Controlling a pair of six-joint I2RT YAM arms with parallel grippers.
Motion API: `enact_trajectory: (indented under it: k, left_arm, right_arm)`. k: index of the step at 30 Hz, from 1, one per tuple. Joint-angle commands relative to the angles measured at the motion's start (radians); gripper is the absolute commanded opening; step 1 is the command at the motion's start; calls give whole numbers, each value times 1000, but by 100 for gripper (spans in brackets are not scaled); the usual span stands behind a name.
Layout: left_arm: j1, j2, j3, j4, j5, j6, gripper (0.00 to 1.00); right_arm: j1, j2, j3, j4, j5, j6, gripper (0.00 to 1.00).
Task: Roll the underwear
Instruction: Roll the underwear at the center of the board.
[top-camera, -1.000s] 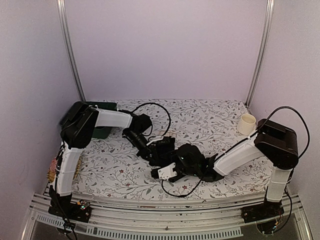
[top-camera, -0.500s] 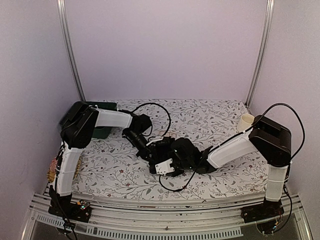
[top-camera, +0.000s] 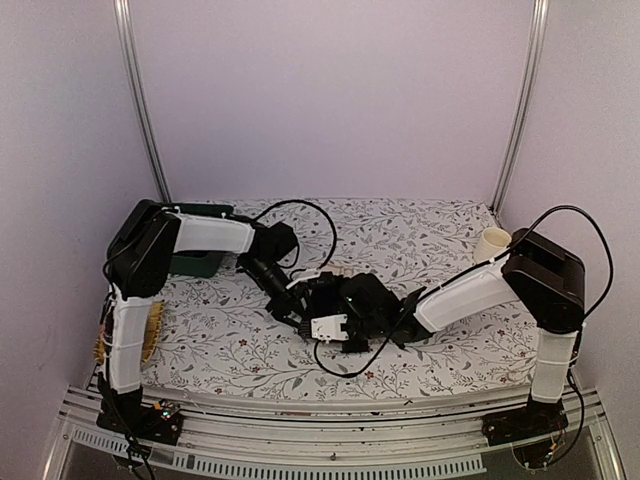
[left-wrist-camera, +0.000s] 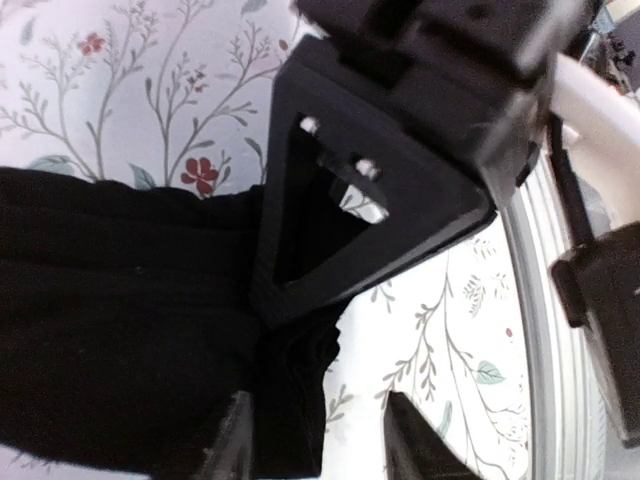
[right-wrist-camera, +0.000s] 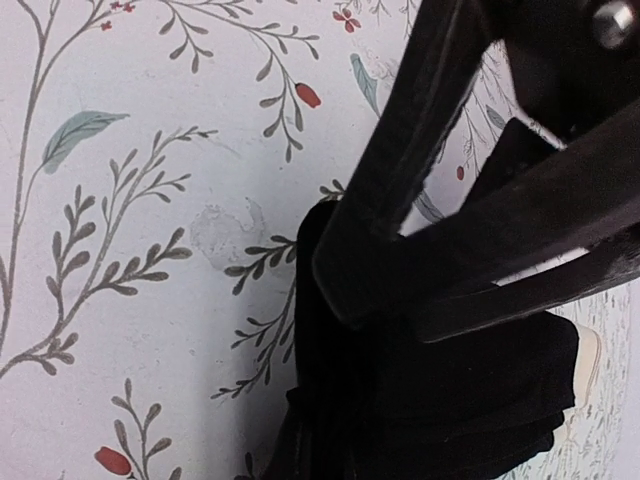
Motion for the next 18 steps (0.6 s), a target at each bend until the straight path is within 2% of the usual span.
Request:
enact_trajectory:
  k: [1, 4, 7, 12, 18]
  left_arm:
    - [13, -179, -89, 90, -15, -11, 59]
    - [15, -315, -189, 170, -44, -12, 67]
    - [14, -432, -330, 303, -101, -8, 70]
    - [12, -554, -522, 541, -197, -8, 71]
    - [-40, -608, -668, 779, -343, 26, 70]
  right_arm:
    - [-16, -37, 47, -150, -95, 179, 2]
    - [-32, -42, 76, -214, -157, 253, 2]
    - [-66, -32, 112, -277, -225, 337, 2]
    - [-124, -12, 144, -334, -388, 477, 2]
    - [-168, 40, 153, -359, -515, 621, 3]
